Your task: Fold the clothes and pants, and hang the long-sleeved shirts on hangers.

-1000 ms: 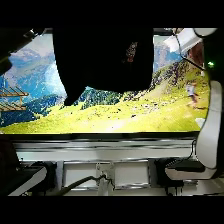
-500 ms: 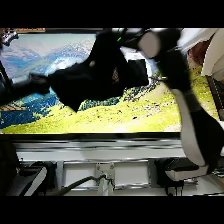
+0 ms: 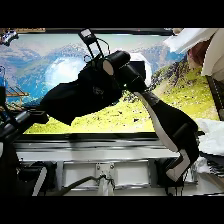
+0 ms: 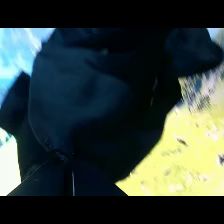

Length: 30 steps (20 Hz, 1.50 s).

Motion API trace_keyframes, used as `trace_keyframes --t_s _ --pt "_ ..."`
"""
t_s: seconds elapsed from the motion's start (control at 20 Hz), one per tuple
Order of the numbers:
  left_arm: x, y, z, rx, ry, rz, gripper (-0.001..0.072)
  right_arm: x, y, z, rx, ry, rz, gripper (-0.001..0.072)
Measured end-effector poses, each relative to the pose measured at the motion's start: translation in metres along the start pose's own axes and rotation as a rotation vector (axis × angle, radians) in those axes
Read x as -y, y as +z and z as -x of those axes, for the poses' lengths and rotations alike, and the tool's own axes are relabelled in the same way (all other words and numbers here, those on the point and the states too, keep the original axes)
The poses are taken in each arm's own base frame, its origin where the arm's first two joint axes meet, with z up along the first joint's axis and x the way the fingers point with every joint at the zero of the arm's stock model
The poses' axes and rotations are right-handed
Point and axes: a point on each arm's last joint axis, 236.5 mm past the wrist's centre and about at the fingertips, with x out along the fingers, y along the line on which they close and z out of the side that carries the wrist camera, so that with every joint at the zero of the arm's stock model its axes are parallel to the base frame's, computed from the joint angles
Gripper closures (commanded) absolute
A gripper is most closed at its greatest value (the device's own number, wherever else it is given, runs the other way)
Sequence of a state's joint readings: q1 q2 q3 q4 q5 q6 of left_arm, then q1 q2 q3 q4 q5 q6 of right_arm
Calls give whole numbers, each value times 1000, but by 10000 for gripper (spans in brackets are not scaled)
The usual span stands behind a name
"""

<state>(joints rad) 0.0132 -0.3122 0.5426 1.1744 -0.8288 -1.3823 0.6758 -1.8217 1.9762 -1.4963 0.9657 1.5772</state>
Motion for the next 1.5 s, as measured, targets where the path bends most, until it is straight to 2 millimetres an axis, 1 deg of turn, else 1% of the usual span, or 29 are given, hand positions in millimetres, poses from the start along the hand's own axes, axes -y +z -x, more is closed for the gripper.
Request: trace_keyframes --t_s 0.1,0.15,0.2,0.25,0.3,0.4,0.45,0.5,0.6,0.65,0.7,0.75,0.8,0.85,0.95,1.0,1.05,1.15,1.25,1.35,1.45,1.5 --pt "-3 1 5 27 17 -14 692 -1 1 -8 11 2 3 693" --pt "-2 0 6 30 15 -10 657 -2 3 -10 21 4 3 694" --pt "0 0 6 33 3 1 510 -4 7 -11 38 11 3 693" --pt "5 0 7 36 -18 22 309 -6 11 -11 55 15 2 693" --pt "11 0 7 37 -40 42 177 -8 15 -10 69 20 1 693" --pt "17 4 10 50 -67 63 176 -15 22 -8 90 32 3 693" --pt "19 9 14 65 -68 64 181 -19 25 -6 97 37 8 693" --pt "18 19 18 92 -64 61 183 -24 26 -5 100 45 15 693" --pt "10 48 31 180 -18 57 192 -34 26 -4 101 58 30 693" --pt "1 62 38 220 24 52 226 -38 26 -3 102 63 37 693" --pt "-12 74 45 249 86 40 272 -42 26 -3 102 67 43 693" --pt "-29 81 51 262 161 24 295 -44 27 -3 104 70 48 693" --pt "-52 84 57 259 261 3 295 -46 27 -3 106 72 50 693" --pt "-77 81 63 237 364 -7 296 -48 28 -2 110 74 52 693" --pt "-133 65 75 168 584 27 295 -51 30 -2 119 79 54 693" --pt "-160 52 79 126 683 70 295 -52 31 -2 125 83 52 694" --pt "-183 40 80 91 758 115 294 -54 31 -2 126 87 50 694" --pt "-222 15 77 7 873 188 294 -55 32 -1 128 93 46 694" --pt "-254 -1 69 -66 935 206 295 -56 32 -1 127 97 44 694" --pt "-280 -1 58 -121 963 191 295 -57 31 -1 123 99 56 694" --pt "-306 5 44 -177 977 191 305 -57 27 -3 110 100 70 694" --pt "-319 9 36 -218 978 185 344 -58 25 -4 106 101 76 694"
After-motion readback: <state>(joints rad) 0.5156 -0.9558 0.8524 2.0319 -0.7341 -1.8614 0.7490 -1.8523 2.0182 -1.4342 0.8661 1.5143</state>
